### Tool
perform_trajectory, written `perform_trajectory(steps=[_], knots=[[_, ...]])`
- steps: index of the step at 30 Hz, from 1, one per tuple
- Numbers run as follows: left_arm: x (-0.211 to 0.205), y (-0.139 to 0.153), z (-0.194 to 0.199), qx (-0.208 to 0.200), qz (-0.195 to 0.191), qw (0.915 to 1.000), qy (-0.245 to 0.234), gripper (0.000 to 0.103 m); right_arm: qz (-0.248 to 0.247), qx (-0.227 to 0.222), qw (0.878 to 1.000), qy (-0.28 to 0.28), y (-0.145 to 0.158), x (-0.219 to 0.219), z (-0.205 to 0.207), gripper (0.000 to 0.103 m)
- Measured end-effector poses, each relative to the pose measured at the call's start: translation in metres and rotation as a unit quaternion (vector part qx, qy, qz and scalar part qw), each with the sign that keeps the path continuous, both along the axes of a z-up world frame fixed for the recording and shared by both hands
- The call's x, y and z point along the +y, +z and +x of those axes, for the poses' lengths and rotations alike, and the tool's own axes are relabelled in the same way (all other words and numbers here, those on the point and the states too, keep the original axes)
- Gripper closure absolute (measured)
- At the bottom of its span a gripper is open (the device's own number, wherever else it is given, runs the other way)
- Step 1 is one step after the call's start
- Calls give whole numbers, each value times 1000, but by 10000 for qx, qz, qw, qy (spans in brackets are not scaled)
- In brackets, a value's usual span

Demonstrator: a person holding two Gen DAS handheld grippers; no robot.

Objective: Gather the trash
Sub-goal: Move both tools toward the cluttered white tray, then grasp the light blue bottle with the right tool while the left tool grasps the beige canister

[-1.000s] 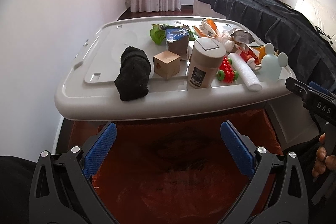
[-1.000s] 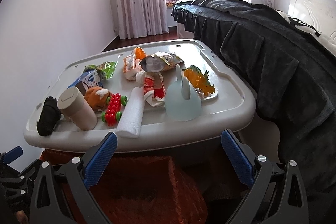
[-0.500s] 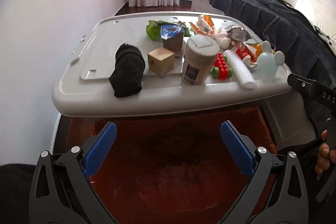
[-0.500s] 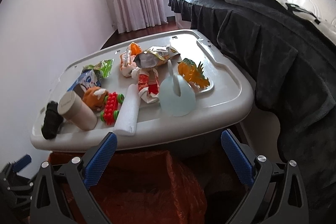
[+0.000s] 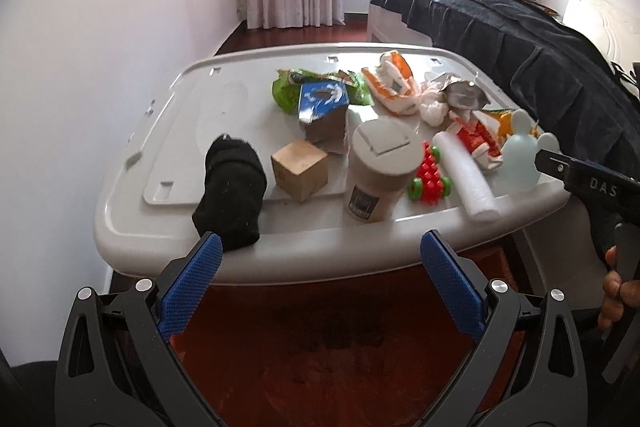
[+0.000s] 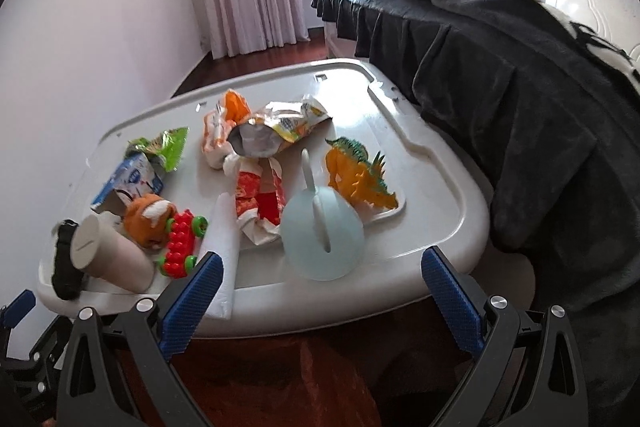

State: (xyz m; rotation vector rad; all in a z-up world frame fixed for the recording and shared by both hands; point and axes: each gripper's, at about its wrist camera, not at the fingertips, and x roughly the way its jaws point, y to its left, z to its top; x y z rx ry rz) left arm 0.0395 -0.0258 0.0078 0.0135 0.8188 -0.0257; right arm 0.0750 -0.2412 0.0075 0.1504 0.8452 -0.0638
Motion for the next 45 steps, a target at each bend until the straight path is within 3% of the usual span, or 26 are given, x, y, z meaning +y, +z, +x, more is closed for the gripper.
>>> perform_trajectory(steps=[30,40,45], knots=[[2,-14,3,132,-39,9999,100,6,-174,-57,9998,111,-20,10,22,5],[8,-14,2,173,-171,9996,146,6,-81,-249,9996,-129,-40,2,41,29],[14,-15,2,188,-230,9994,197,6,68,-456,9986,-278,-41,-4,35,30]])
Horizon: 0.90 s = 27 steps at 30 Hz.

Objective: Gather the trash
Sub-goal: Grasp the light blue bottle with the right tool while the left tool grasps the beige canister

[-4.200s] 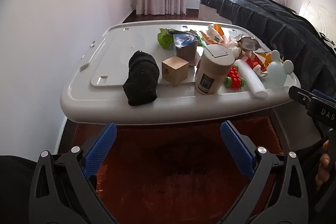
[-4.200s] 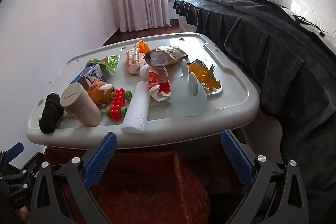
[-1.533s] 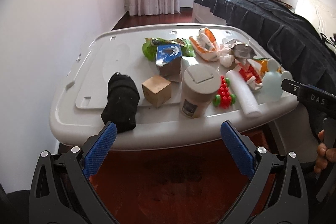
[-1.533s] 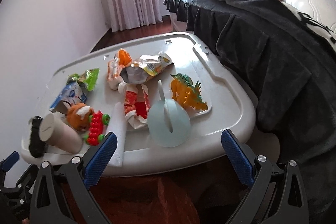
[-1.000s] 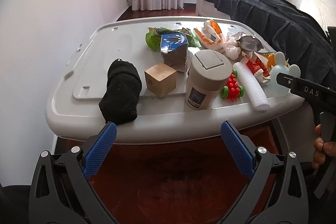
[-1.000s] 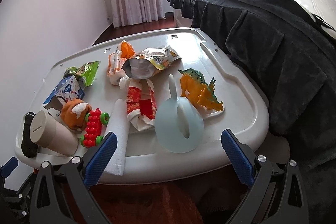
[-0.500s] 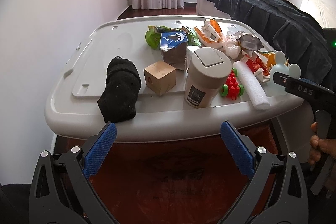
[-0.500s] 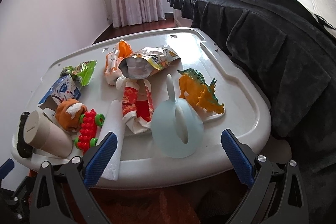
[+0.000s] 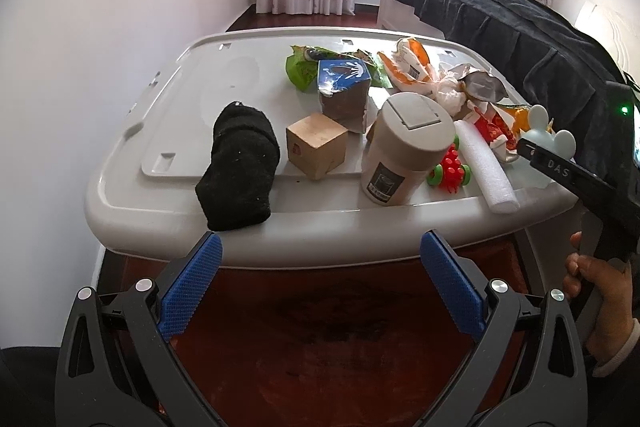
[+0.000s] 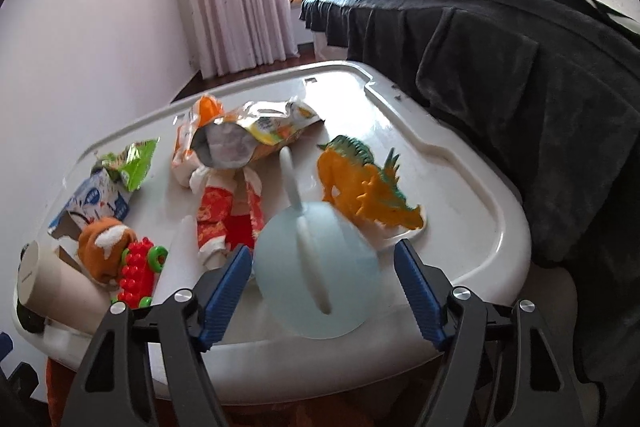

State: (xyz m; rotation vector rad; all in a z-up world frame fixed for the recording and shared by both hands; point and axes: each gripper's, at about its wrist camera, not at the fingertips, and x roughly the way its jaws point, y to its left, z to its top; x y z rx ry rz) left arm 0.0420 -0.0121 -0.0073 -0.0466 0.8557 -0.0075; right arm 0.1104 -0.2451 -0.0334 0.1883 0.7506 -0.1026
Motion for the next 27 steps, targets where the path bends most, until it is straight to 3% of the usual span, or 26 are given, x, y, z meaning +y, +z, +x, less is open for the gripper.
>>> perform_trajectory(steps=[6,8,13,18,22,27], knots=[[3,-3,2,65,-58,10000,22,6,96,-3,9998,-159,-4,-4,3,32],[4,-3,2,62,-49,10000,28,6,201,-6,9996,-199,-7,-8,4,41],[5,-5,2,87,-47,9999,28,6,251,-49,9994,-249,-7,-12,-1,39],[6,-5,2,91,-40,9999,29,6,309,116,9990,-304,-16,-16,5,30],[4,-7,1,79,24,10000,5,6,-97,91,9994,-329,-17,-9,12,41],[2,-12,2,119,-6,9999,-10,6,37,131,9992,-365,-16,-12,9,42]])
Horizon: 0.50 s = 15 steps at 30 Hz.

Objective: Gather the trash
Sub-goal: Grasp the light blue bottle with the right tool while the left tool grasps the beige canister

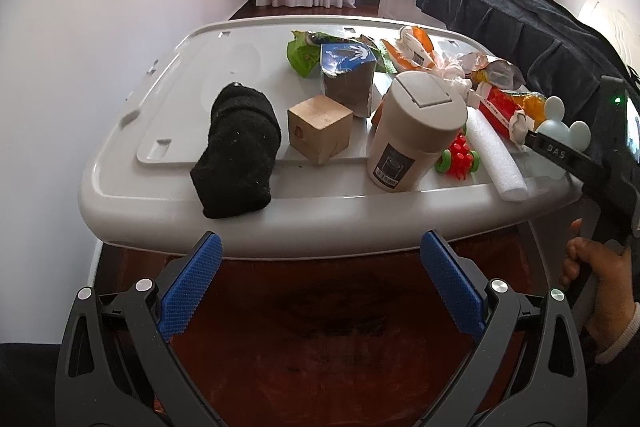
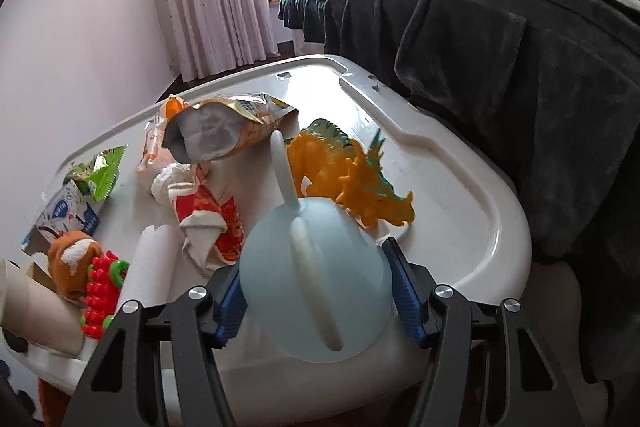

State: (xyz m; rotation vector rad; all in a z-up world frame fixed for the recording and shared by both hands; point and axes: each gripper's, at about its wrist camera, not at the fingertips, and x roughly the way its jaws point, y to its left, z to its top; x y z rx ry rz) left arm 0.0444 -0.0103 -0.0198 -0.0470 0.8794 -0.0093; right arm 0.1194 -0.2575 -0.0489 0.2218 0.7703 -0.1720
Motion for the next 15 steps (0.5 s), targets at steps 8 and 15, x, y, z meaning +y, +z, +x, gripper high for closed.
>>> perform_trajectory(steps=[8,15], knots=[[-18,-1,9,-156,31,9999,-66,6,779,5,9969,147,34,-7,-36,42],[-57,-2,37,-593,213,9980,-38,6,728,-580,9946,453,72,-3,-66,42]])
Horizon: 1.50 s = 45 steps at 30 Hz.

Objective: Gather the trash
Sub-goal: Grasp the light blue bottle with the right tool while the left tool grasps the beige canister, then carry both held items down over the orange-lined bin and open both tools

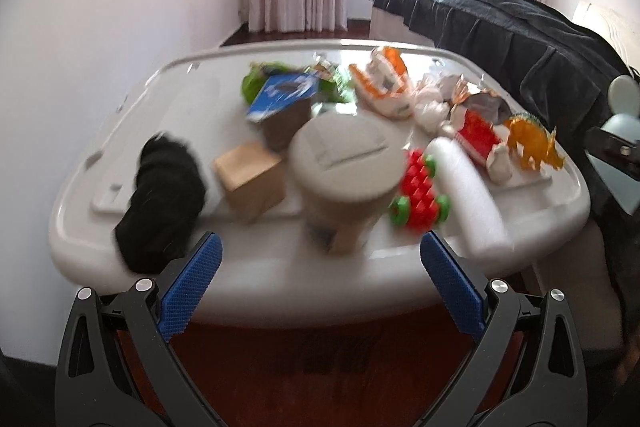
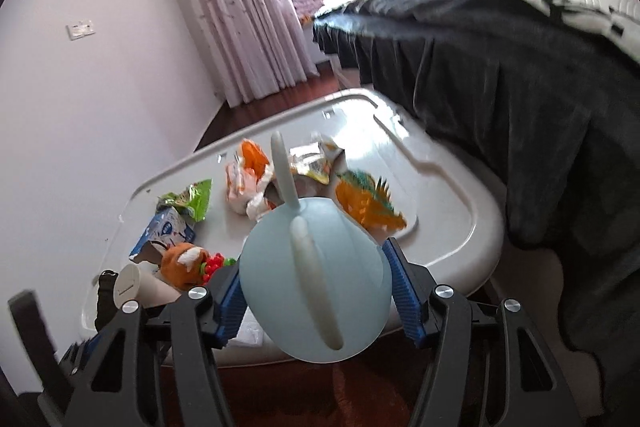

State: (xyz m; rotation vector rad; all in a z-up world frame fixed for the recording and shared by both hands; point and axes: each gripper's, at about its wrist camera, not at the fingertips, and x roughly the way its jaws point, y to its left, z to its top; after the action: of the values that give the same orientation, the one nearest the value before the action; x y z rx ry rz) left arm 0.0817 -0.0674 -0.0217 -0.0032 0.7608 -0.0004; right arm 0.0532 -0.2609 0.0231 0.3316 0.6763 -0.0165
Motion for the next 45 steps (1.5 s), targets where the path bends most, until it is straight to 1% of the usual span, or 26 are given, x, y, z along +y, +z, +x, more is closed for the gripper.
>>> perform_trajectory(steps=[3,5,6,7,8,9,12,14,16,19,21,23,26,30,33,36,39,41,45], knots=[[-15,-1,12,-335,265,9991,0,6,11,-40,10000,-13,-1,-5,0,42],[-21,-5,23,-432,468,9980,44,7,108,16,9999,-60,-6,-10,4,42],[-21,-8,29,-436,494,9978,69,11,146,43,9998,-83,-7,-10,5,42],[-20,-12,34,-417,491,9979,80,20,184,66,9998,-108,-9,-12,7,42],[-18,-17,42,-353,451,9983,65,55,189,74,9997,-122,-10,-12,9,42],[-17,-20,47,-278,398,9988,48,56,176,83,9997,-134,-11,-12,10,42],[-8,-20,53,-277,147,9995,102,57,161,95,9997,-164,-13,-11,12,42],[-1,-16,53,-248,-45,9997,52,57,166,93,9997,-154,-13,-9,14,42],[0,-9,48,-337,-24,9994,7,57,194,104,9997,-127,-13,-7,15,42],[4,13,35,-514,-58,9986,-93,57,260,90,9996,-48,-11,-3,16,42],[9,31,20,-582,-114,9981,-142,57,272,37,9996,63,-7,2,15,42],[11,48,1,-649,-67,9977,-203,57,272,-46,9993,243,-1,11,12,42],[22,67,-33,-680,-6,9973,-265,57,214,-147,9981,551,11,25,4,42],[38,76,-75,-571,205,9979,-217,57,85,-249,9948,989,29,47,-19,42],[50,73,-104,-397,250,9988,-145,57,-78,-217,9908,1337,37,66,-49,42],[59,62,-120,-139,181,9997,-41,57,-238,-80,9866,1614,35,85,-74,42],[65,45,-131,211,59,9997,84,57,-491,151,9823,1801,26,103,-99,42],[66,31,-134,431,84,9990,129,57,-570,431,9800,1855,14,112,-111,42],[68,0,-137,892,123,9959,120,57,-633,877,9765,1862,-10,120,-117,42]])
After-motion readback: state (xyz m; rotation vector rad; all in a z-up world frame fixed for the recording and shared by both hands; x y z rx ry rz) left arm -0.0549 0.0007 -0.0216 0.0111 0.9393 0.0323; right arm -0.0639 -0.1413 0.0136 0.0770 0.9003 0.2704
